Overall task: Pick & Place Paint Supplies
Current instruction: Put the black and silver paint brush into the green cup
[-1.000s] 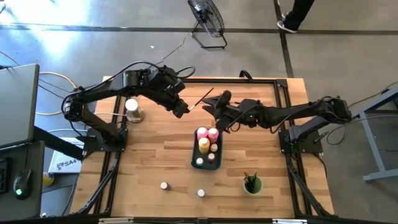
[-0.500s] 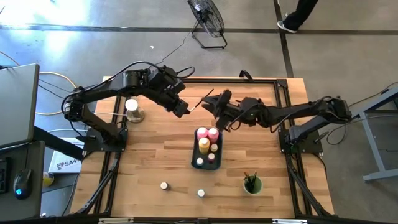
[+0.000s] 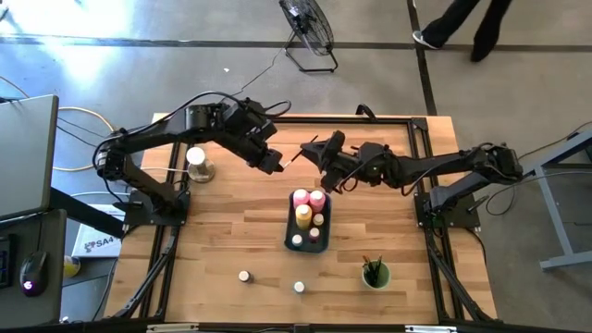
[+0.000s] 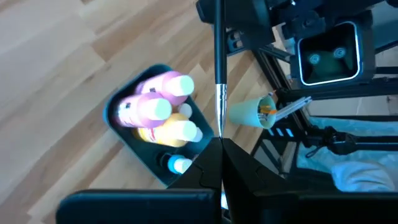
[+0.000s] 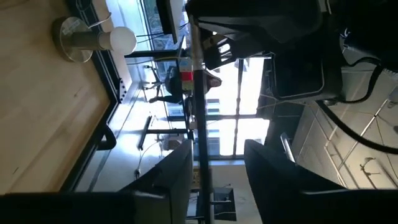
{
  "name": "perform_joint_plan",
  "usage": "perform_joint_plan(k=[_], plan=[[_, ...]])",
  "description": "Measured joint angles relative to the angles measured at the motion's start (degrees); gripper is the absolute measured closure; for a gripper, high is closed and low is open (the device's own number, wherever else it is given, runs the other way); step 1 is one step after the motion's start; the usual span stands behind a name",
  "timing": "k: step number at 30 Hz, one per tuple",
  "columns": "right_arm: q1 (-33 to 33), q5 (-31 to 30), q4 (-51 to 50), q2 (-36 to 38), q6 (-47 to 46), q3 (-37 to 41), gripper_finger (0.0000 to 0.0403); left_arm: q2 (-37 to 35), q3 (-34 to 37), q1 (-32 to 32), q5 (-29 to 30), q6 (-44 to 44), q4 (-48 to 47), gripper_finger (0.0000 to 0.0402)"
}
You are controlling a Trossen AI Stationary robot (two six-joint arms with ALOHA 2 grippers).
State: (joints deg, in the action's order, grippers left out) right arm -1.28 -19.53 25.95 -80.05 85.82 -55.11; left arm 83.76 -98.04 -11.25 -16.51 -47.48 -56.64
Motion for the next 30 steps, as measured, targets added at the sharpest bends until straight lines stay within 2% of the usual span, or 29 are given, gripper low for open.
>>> perform_joint_plan(k=[11, 15, 30], plan=[[0.02, -0.03, -0.35, 0.00, 0.02, 0.00, 0.0361, 2.33, 0.00, 0.00, -3.96, -0.42, 0.51, 0.0402], [0.02, -0.01, -2.84, -0.13, 0.25, 0.13, 0.0388, 2.42, 0.00, 0.02, -4.74, -0.41, 0.67, 0.0402], [-0.31, -4.27, -5.38, 0.00, -2.07, 0.00, 0.0394, 2.52, 0.06, -0.02, -4.18, 2.94, 3.14, 0.0402]])
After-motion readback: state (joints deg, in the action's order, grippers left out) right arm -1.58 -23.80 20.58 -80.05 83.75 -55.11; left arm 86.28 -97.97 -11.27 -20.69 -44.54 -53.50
